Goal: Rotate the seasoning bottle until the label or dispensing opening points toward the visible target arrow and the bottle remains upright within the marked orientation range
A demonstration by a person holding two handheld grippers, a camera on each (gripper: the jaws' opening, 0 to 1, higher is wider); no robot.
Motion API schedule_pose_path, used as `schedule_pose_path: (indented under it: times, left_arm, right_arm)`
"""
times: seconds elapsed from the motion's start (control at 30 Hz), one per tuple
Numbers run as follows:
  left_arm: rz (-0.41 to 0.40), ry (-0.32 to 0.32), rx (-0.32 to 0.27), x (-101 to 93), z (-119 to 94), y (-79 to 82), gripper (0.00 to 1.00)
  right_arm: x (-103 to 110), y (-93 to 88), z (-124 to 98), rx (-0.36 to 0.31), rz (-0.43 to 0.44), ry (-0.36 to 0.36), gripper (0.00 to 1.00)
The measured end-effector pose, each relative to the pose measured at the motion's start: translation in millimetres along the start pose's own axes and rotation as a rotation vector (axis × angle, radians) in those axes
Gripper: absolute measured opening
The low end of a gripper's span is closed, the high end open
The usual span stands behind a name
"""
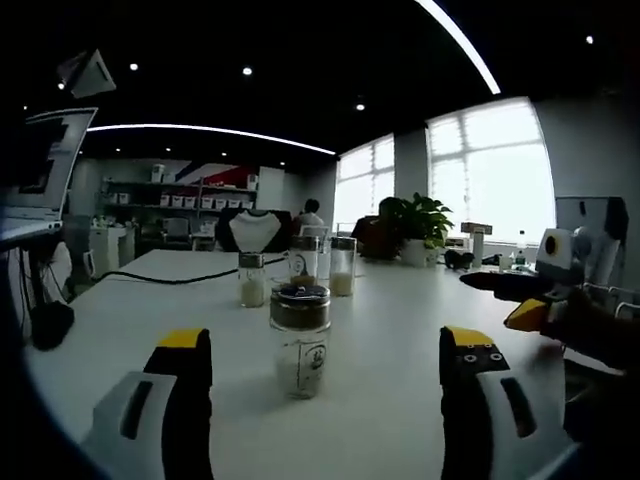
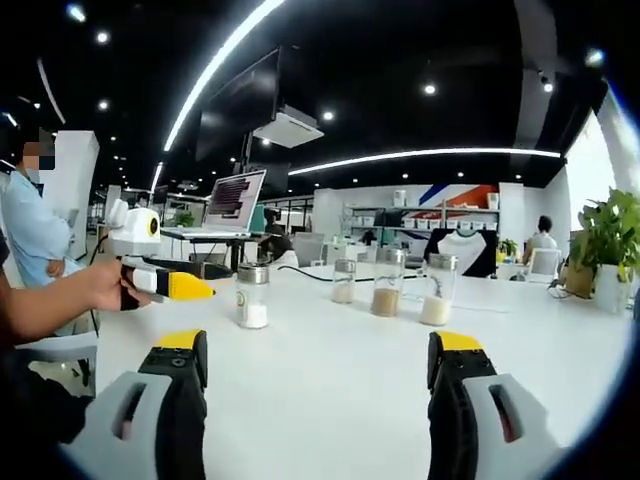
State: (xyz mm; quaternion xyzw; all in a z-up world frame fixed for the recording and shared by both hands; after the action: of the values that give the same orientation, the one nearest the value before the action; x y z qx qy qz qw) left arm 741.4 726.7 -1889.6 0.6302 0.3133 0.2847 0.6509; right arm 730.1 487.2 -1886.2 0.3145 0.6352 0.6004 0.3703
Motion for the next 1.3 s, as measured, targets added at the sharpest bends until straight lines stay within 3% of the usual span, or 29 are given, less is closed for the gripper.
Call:
schedule_pose_path:
  times: [0.17,0.23,0.3,0.4,0.6,0.67,0.77,0.83,0.97,1.3]
  left_arm:
    - [-0.011,-0.033,-0.006,-4.3,0.4,2.8,1.0]
    - [-0.067,-0.053,-0.035,-6.8,1.3,5.2,1.0]
    - [-0.051,-0.06,-0.03,-7.6,1.5,4.8,1.0]
    - [0.036,-0.059,0.019,-9.7,2.1,0.8,1.0]
    - [0.018,-0.093,-0.001,-13.7,3.0,3.4,0.99]
    - [0.013,-0.083,0.014,-12.9,1.5,2.0,0.91]
    - [0.028,-0.082,0.021,-12.4,1.6,1.6,1.0]
    - [0.014,-0.094,0.045,-13.4,1.5,-1.6,1.0]
    - [-0.013,-0.097,0.028,-13.1,-1.1,0.1,1.0]
    - [0.018,-0.098,0.027,-17.3,1.4,0.3,1.0]
  right_arm:
    - [-11.2,-2.0,-2.3,0.012,0.031,-0.023,0.99]
    - [-14.9,-1.7,-3.4,0.009,0.059,-0.015,0.99]
    - [-15.0,-1.7,-3.2,0.01,0.056,-0.011,0.99]
    - [-16.7,-1.6,-2.7,0.01,0.037,-0.02,0.99]
    - [-15.5,2.0,3.9,0.013,0.037,-0.019,0.99]
    - [-14.2,2.6,7.1,0.018,0.021,-0.014,0.99]
    - [-14.0,2.6,10.6,0.029,0.015,-0.015,0.99]
    - [-13.0,1.8,13.5,0.042,0.017,-0.019,0.99]
    - [-13.0,-1.8,18.6,0.072,-0.02,-0.027,0.99]
    - [-15.7,5.0,36.3,0.036,-0.029,-0.035,1.0]
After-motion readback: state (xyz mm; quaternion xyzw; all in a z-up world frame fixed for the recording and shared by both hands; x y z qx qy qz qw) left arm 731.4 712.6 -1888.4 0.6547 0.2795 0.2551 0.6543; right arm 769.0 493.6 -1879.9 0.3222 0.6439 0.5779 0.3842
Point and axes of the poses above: the point that each gripper's makers call its tool centre point, and the gripper's own axes: z roughly forward along the fingers, x roughly to its left, y roughly out of its top, the point moved 5 cm from there along -z, roughly backward along the fingers, and after that the axes turned 12 degrees about -y, right-handed, at the moved point
